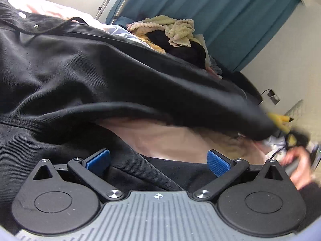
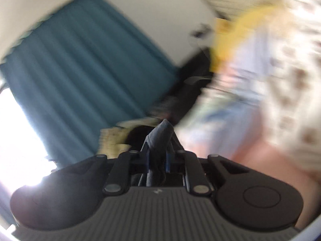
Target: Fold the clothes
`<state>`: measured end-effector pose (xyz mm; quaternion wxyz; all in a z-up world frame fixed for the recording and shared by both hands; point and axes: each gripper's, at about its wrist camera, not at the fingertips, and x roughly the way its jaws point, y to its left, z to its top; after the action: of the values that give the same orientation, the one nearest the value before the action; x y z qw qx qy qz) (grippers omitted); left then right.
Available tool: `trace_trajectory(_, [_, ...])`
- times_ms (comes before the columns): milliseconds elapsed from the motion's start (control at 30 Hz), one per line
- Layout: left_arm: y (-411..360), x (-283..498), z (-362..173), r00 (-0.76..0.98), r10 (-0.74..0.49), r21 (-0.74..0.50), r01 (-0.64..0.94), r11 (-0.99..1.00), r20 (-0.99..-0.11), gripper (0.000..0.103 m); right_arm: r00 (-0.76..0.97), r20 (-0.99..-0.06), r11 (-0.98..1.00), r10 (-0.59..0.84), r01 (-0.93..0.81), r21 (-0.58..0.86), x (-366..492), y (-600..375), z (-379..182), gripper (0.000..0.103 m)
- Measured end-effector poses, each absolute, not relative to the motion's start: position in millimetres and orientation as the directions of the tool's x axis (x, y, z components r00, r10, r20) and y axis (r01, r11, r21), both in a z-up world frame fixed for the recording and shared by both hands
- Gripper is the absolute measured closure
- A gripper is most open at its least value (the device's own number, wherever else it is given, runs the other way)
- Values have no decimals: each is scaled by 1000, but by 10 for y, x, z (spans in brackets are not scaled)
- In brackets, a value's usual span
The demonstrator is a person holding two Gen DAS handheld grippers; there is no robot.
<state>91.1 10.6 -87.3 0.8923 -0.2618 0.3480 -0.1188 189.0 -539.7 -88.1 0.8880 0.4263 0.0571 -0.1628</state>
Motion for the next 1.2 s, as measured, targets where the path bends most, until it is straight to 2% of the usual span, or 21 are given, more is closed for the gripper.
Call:
trace_trajectory(133, [144, 877, -843, 723, -406, -580, 9, 814, -559, 1, 848, -496, 396, -186, 527, 752, 1617, -5691, -1561, 88])
trace_trajectory(167, [149, 868, -832, 722, -405, -581, 6, 814, -561, 1, 835, -522, 370, -173, 546, 752, 1593, -5719, -1631, 88])
trace_trajectory(267, [154, 856, -804, 731, -394, -576, 2, 817, -557, 1, 828, -528, 398, -190, 556, 730, 1639, -5661, -1538, 87])
trace_trajectory(433, [124, 911, -808, 740, -377, -559, 1, 829, -557, 1, 864, -474, 515, -170, 488, 705, 2025, -5482, -1128, 87])
trace_trajectory(500, [135, 931, -827, 736, -378, -561, -3, 827, -562, 1, 912, -383, 585, -150, 394, 709, 2129, -5485, -686, 88])
trace_trajectory(633, [158, 931, -821, 734, -392, -583, -6, 812, -554, 1, 994, -30, 752, -107, 101, 651, 1972, -5385, 134, 88])
trace_trajectory(667, [168, 929, -809, 735, -396, -587, -3, 809, -550, 1, 992, -8, 779, -127, 105, 618, 1890, -5389, 181, 87])
trace_trajectory(733, [176, 922, -790, 734, -403, -592, 1, 806, -547, 1, 975, -119, 760, -188, 221, 611, 1849, -5536, -14, 87])
trace_trajectory(867, [176, 893, -785, 726, -416, -592, 14, 806, -548, 1, 845, -460, 624, -273, 519, 584, 1705, -5893, -1132, 87])
trace_trajectory(933, [176, 895, -796, 721, -416, -590, 13, 807, -554, 1, 796, -539, 544, -274, 591, 596, 1518, -5936, -1708, 86])
trace_trajectory(1000, [171, 912, -817, 720, -414, -588, 11, 809, -557, 1, 811, -520, 532, -270, 575, 621, 1354, -5901, -2024, 89])
trace_trajectory(1067, [147, 945, -825, 708, -402, -571, -3, 821, -581, 1, 816, -509, 565, -273, 565, 602, 1355, -5919, -1961, 85])
trace_trajectory(1200, [114, 969, -829, 719, -378, -545, -2, 838, -584, 1, 825, -488, 590, -286, 553, 588, 1262, -5865, -1968, 86])
